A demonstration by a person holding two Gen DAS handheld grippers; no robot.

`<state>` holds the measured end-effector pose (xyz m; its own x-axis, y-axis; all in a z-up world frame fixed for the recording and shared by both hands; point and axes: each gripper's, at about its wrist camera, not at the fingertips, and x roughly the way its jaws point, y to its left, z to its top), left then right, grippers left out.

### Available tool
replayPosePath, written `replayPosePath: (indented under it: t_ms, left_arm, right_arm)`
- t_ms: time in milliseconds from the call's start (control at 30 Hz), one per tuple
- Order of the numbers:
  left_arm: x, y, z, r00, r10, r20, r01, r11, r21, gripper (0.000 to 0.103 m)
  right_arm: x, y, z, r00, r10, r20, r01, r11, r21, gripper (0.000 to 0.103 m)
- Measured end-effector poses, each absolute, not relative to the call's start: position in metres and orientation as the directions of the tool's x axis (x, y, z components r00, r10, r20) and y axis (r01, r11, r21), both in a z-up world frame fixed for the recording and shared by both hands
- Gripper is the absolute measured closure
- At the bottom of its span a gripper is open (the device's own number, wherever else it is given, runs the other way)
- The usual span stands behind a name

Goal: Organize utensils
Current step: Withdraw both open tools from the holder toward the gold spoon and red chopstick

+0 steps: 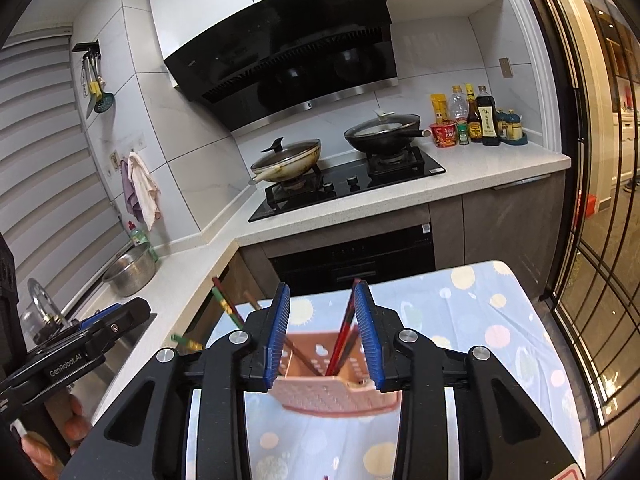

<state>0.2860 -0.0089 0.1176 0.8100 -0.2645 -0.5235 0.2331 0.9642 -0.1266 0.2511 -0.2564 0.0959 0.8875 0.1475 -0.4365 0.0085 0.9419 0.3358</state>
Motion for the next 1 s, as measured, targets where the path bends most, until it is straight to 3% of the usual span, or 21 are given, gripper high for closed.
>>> replayPosePath:
  t_ms: [167,333,833,1000]
  left_arm:
    - [0.259,-0.005,0.101,0.789,-0.266,-0.554,0.235,0.964,-0.128,0.041]
    - [0.225,-0.001,0.078,0.768,-0.258,-0.587,0.227,0.965,-0.128,0.032]
    - [0.131,-0.002,-0.052,0.582,-0.21,-0.785,0.231,0.969,-0.088,0.031]
    - [0.115,-0.004,-0.084,0.528,-0.204,-0.824,0.231,0.969,-0.092,0.031]
  right_arm:
    - [0.215,-0.253,0.078,0.869,0.16,-0.468,0.004,0.944,0.33,0.07]
    - [0.175,-0.243,0.051,0.832,0.18,-0.524,-0.012,0.951,0.309,0.07]
    - [0.056,-0.191,-0.09,0.592,0.201,-0.781,-0.042,0.975,0.219,0.07]
    - [0.043,-0.178,-0.118,0.538,0.219,-0.814,-0.071,0.974,0.216,0.07]
